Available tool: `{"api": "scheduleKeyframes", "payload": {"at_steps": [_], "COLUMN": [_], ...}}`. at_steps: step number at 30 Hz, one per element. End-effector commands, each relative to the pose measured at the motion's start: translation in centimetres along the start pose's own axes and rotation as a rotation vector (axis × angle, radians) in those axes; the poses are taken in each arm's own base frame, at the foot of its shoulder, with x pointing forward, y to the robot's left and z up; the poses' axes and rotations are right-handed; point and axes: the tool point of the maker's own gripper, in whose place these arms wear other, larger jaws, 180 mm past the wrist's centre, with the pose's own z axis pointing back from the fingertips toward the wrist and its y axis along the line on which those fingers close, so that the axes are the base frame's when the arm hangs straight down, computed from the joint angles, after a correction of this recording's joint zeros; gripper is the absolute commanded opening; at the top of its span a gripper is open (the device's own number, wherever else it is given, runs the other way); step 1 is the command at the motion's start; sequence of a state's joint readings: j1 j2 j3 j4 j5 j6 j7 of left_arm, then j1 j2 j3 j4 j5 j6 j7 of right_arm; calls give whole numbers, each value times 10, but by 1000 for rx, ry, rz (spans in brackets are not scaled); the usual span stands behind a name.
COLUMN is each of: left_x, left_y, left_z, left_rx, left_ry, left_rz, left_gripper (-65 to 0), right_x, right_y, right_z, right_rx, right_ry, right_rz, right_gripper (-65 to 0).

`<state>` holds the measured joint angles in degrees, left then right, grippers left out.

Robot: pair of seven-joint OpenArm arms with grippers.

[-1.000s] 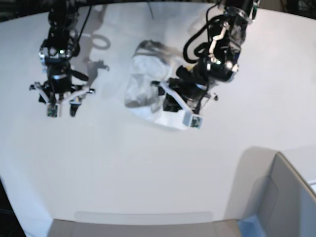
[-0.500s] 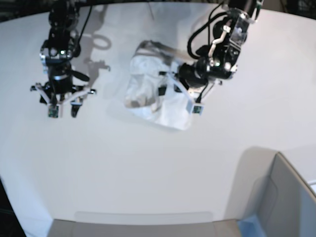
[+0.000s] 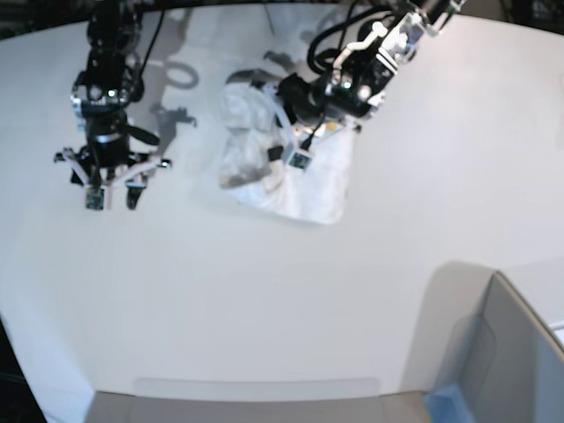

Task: Layout the t-shirt on the table in an organized manner, then fold the t-shirt properly
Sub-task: 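Grasp the bundle's folded edge with the left gripper and tuck it under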

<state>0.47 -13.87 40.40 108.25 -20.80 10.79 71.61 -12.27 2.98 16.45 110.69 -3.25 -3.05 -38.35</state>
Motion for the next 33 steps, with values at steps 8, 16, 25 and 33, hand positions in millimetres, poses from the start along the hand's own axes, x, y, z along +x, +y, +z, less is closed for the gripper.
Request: {"api": "scheduleKeyframes", "payload": {"at_steps": [8,16,25,33], "left_x": [49,82,104,120], "left_y": [-52,-66,-110,-104], "left_z": [10,18,29,36], "left_rx": [-129,-161,-359,-387], "left_ry": [-116,-223,-299,-326], "left_rz": [17,21,117,150], "left_gripper": [-650,-650,-596,-597], "right_x": [16,21,26,39], "right_y": [-4,-5,-16,-51], "right_z": [3,5,6,18], "right_rx": [-13,-15,-40,-61], "right_ry": [-57,-72,-88,-141], "right_rz": [3,3,-21,-157], "right_gripper": [-342,-342,-342,-342]}}
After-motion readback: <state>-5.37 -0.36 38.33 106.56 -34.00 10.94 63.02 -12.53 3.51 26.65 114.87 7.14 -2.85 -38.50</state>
